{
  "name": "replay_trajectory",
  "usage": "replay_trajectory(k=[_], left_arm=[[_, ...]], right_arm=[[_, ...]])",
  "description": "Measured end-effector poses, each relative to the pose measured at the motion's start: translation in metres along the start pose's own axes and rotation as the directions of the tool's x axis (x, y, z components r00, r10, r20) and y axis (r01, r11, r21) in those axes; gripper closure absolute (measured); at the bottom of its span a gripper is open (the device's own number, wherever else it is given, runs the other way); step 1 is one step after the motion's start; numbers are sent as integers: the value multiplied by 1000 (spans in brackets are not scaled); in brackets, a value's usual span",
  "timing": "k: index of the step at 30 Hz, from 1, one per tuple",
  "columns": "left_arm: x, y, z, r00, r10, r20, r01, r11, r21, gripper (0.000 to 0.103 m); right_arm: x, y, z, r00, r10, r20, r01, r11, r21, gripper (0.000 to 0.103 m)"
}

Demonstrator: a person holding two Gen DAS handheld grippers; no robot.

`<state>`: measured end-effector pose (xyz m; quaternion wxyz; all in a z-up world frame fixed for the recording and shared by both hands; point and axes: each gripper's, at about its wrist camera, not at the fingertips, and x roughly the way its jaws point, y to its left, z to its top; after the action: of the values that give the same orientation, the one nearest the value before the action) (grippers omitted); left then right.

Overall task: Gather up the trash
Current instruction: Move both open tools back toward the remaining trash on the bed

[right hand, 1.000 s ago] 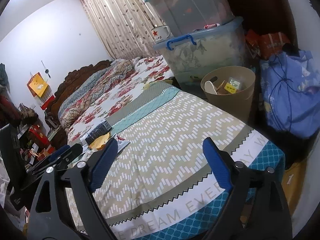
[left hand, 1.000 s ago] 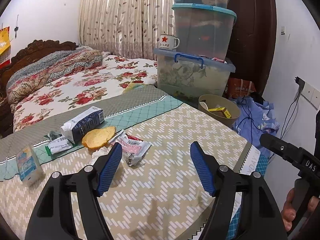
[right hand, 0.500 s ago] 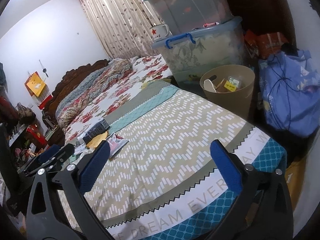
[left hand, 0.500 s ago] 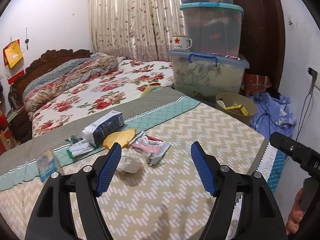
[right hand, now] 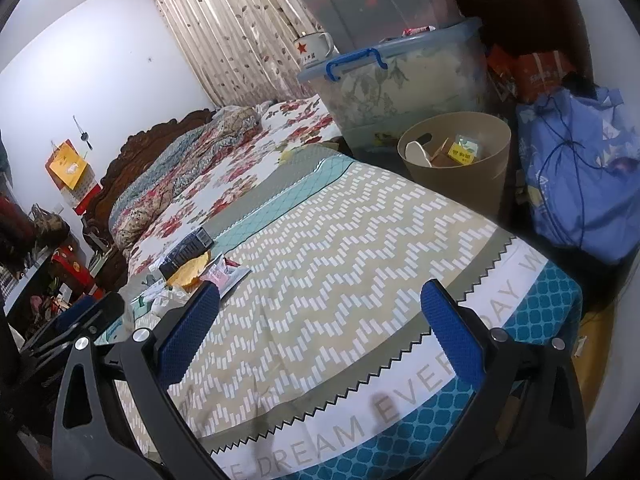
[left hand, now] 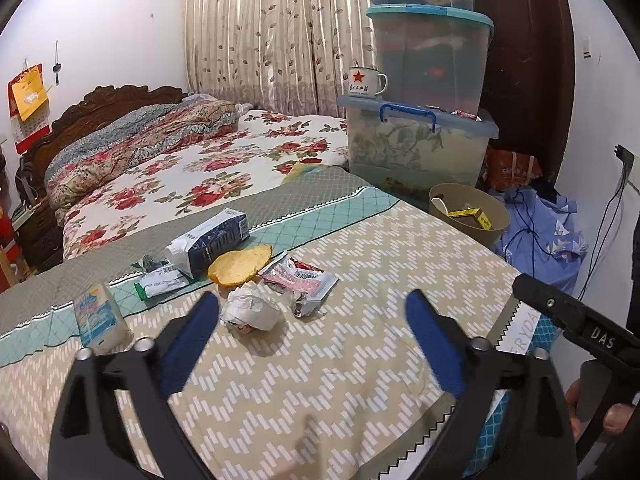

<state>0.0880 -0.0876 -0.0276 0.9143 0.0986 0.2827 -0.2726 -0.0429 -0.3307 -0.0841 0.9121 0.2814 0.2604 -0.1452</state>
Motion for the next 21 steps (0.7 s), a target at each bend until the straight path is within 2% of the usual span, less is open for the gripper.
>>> replay_trajectory(k=[3,7,12,15,18,21], left_arm=[[-2,4,-1,1000,0,-12,0,1000,-26,9],[-7,9,-1,997,73,-33,-75,997,-37,9],[-21,17,0,997,68,27,-66,996,-59,9],[-28,20,2,986,145,77,-143,989,-40,9],[-33,21,2,976,183,119,-183,983,-14,9],[-29,24,3,976,204,83,-205,979,7,9]], right_arm=[[2,2,1,1000,0,-3,0,1000,-6,4],[4,4,0,1000,2,-9,-3,1000,-9,4],[8,9,-1,1000,8,-18,-8,1000,-19,4],[8,13,-2,1000,10,-18,-11,1000,-27,4],[7,16,-2,1000,10,-13,-11,999,-35,4],[8,18,-3,1000,12,-19,-13,999,-38,4]])
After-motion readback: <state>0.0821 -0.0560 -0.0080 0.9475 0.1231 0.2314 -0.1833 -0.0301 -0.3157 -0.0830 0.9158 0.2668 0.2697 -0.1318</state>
